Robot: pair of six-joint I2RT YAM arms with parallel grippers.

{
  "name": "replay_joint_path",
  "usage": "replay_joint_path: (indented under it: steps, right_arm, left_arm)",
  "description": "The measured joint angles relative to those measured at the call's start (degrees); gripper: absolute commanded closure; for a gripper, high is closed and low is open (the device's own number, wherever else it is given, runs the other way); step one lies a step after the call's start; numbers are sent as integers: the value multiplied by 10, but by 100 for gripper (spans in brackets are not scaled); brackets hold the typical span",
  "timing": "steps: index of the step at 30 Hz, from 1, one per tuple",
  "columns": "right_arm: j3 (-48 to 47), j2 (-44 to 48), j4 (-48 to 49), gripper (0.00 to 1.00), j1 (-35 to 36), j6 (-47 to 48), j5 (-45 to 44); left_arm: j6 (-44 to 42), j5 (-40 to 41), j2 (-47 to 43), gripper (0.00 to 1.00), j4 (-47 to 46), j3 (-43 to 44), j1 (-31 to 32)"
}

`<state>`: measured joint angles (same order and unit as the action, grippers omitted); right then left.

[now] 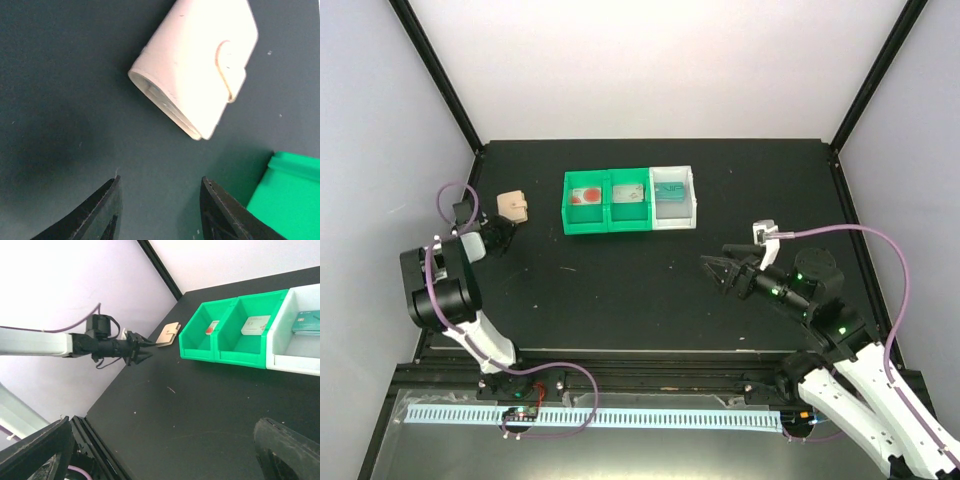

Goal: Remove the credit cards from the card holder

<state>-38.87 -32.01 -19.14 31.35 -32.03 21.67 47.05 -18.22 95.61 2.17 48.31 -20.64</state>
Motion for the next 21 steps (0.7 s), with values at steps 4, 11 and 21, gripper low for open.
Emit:
replay_joint_path:
  steps: [4, 11, 21]
  right_arm:
    - [0, 9, -2, 2, 0, 0, -1]
    - [0, 11, -5, 2, 0, 0, -10]
    - [0, 17, -10, 2, 0, 7, -42]
  left_arm:
    - [45, -9, 63, 57, -59, 1, -2]
    - [108, -31, 109, 55, -172, 3, -11]
    - [167, -65, 165, 71, -286, 7, -21]
